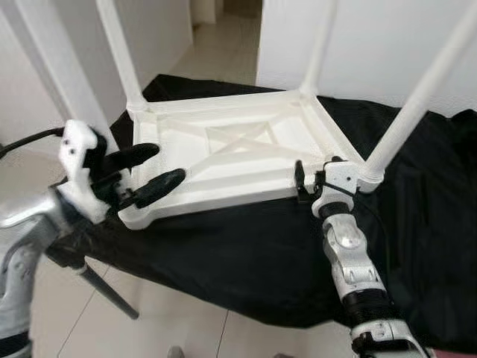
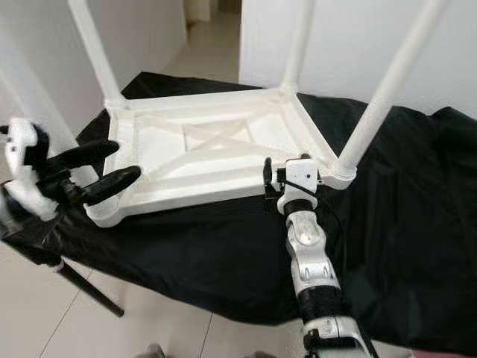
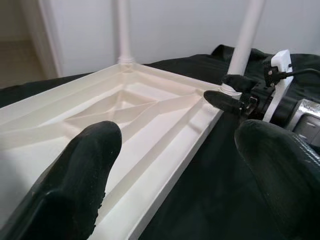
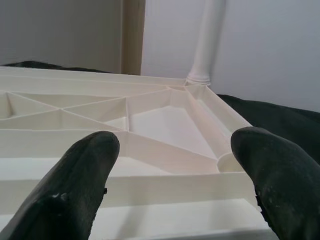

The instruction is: Building children table

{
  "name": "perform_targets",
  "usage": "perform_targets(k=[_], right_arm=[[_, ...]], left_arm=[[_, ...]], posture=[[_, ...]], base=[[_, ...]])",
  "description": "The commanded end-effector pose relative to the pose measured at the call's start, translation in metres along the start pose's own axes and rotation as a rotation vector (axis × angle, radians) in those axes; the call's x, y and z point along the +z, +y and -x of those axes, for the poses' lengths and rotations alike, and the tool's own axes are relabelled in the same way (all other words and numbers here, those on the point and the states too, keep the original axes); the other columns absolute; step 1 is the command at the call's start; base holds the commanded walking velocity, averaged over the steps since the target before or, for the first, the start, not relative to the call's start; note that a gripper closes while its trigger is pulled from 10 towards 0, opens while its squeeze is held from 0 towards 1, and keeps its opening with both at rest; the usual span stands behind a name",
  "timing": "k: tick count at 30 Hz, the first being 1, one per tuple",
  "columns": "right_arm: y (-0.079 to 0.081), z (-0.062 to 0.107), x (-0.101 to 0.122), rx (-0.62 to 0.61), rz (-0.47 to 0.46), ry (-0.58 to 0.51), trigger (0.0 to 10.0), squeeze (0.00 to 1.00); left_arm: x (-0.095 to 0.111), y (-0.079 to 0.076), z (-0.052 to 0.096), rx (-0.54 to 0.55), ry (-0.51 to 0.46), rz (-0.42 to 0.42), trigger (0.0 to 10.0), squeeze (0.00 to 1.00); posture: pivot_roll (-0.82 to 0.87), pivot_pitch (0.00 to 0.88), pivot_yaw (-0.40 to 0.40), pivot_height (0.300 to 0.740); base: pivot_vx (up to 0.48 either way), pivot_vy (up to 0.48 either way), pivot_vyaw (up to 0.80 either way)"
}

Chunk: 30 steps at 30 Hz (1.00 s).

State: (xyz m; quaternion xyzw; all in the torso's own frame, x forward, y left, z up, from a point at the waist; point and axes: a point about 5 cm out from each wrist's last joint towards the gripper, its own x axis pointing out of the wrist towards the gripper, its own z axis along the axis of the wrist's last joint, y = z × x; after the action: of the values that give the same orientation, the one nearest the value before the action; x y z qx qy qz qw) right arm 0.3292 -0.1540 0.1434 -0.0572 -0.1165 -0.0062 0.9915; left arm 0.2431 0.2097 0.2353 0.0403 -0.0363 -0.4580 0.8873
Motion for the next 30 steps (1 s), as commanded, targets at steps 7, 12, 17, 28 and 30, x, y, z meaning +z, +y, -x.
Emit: perform_targets(k=[7, 12, 17, 28, 30], right_arm=[[-0.022, 0.002, -0.009, -0.070, 0.005, 0.017, 10.0, 0.00], [-0.034, 0.006, -0.015, -0.105, 0.026, 0.032, 10.0, 0.00], [-0.042, 0.005, -0.016, -0.126, 0.041, 0.039, 10.0, 0.00], [-0.044, 0.014, -0.029, -0.140, 0.004, 0.080, 10.0, 0.00], [-0.040, 0.023, -0.041, -0.163, -0.015, 0.136, 10.0, 0.00]], left_arm=[[-0.007, 0.002, 0.031, 0.122, 0.010, -0.012, 10.0, 0.00], [-0.011, -0.001, 0.049, 0.149, 0.043, -0.011, 10.0, 0.00], [-0.007, -0.001, 0.065, 0.146, 0.065, -0.007, 10.0, 0.00], [-0.020, 0.036, 0.109, 0.337, 0.153, 0.032, 10.0, 0.00], [-0.030, 0.063, 0.113, 0.459, 0.162, 0.029, 10.0, 0.00]], posture=[[0.09, 0.000, -0.077, 0.740], [0.10, 0.000, -0.082, 0.740], [0.11, 0.000, -0.081, 0.740], [0.13, 0.000, -0.074, 0.740], [0.14, 0.000, -0.077, 0.740]], base=[[0.000, 0.000, 0.00], [0.000, 0.000, 0.00], [0.000, 0.000, 0.00], [0.000, 0.000, 0.00], [0.000, 0.000, 0.00]])
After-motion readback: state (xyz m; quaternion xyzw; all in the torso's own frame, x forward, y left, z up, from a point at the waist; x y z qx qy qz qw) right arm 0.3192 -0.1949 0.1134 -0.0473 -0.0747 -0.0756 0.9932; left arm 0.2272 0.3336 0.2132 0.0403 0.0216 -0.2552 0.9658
